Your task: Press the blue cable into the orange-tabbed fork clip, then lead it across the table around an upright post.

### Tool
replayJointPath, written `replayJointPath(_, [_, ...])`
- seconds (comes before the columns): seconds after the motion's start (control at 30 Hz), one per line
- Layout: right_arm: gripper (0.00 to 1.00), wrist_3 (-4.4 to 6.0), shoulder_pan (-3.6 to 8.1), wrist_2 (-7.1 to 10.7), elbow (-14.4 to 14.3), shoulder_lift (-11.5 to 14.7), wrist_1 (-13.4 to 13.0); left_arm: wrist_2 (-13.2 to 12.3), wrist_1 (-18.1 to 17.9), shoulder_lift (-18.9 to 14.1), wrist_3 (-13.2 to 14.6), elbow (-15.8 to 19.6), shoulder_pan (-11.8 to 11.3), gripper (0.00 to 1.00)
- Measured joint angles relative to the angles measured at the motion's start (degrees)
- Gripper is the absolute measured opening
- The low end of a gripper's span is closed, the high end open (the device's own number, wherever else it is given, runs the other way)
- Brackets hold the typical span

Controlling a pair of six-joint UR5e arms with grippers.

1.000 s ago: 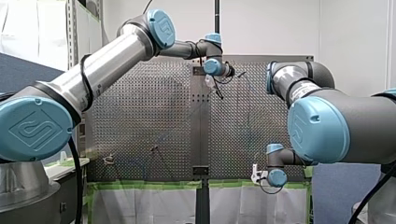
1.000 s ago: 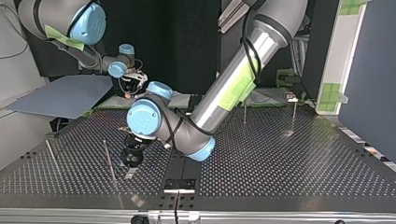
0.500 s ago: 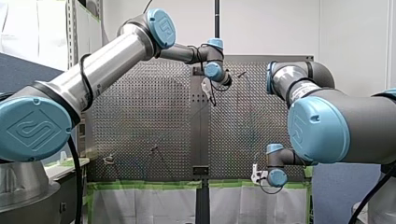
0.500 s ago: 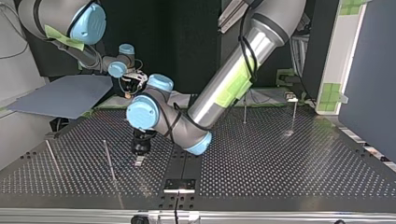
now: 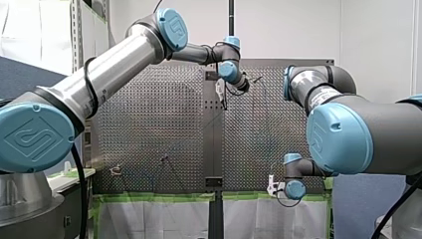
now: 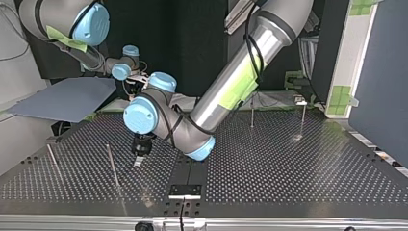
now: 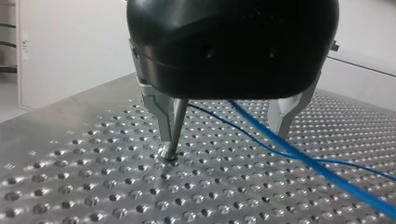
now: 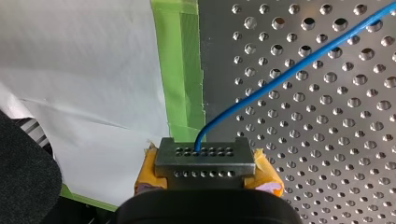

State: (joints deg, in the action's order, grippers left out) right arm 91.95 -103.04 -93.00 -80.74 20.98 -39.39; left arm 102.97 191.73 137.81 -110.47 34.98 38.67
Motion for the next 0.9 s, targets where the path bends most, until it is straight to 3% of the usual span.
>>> replayJointPath(0.5, [0.01, 0.00, -0.01, 0.07, 0.00, 0.00, 0.00, -0.02, 3.96, -2.66, 2.52, 0.12, 2.77, 1.00])
replayJointPath(0.9, [0.01, 0.00, -0.04, 0.09, 0.00, -0.01, 0.23, -1.80, 4.77, -5.67, 6.93, 3.68, 5.88, 1.00])
